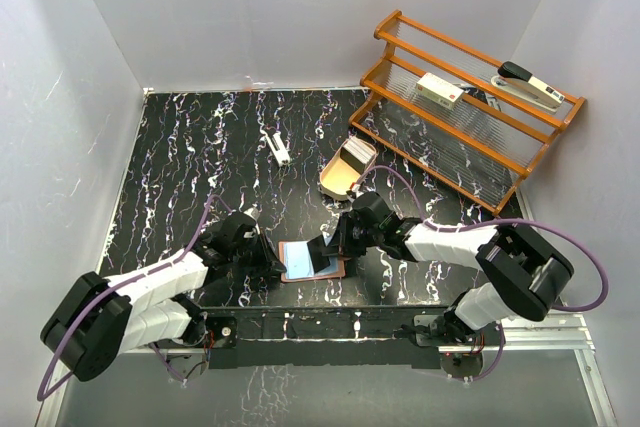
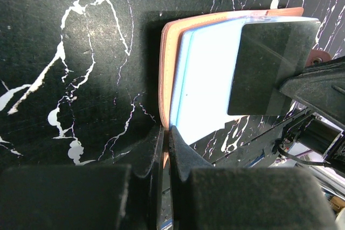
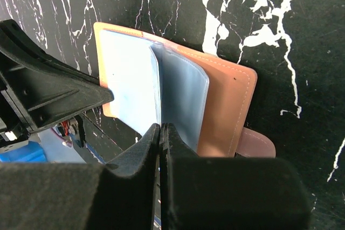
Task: Put the credit cards into the card holder
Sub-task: Insert the credit card into the card holder.
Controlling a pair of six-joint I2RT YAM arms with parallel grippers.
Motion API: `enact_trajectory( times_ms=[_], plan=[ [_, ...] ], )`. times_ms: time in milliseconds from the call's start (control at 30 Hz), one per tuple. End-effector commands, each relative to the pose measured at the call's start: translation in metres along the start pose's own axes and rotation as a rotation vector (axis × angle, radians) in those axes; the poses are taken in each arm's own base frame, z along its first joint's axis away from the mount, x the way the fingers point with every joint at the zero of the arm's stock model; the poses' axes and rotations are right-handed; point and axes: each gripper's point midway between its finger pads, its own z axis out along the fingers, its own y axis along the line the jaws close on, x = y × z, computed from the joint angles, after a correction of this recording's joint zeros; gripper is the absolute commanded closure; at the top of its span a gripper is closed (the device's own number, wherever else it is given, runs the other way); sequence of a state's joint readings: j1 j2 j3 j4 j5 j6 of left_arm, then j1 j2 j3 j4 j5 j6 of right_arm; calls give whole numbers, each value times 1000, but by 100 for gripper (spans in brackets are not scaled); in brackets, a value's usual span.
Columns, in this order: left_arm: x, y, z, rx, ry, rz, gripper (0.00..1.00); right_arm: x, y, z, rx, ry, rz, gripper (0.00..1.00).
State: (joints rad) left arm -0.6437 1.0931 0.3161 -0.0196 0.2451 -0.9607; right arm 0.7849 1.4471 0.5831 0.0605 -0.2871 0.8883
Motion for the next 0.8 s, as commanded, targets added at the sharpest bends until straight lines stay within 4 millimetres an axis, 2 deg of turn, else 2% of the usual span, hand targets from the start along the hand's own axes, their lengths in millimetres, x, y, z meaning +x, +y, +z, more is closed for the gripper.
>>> enact_trajectory(
  times_ms=[0, 767],
  plan=[
    [4, 5, 2, -22, 22, 12, 100, -3, 0, -4, 2, -26, -30, 100],
    [5, 6, 0, -27, 17, 6, 100, 0, 6, -7, -36, -26, -15, 100]
  ],
)
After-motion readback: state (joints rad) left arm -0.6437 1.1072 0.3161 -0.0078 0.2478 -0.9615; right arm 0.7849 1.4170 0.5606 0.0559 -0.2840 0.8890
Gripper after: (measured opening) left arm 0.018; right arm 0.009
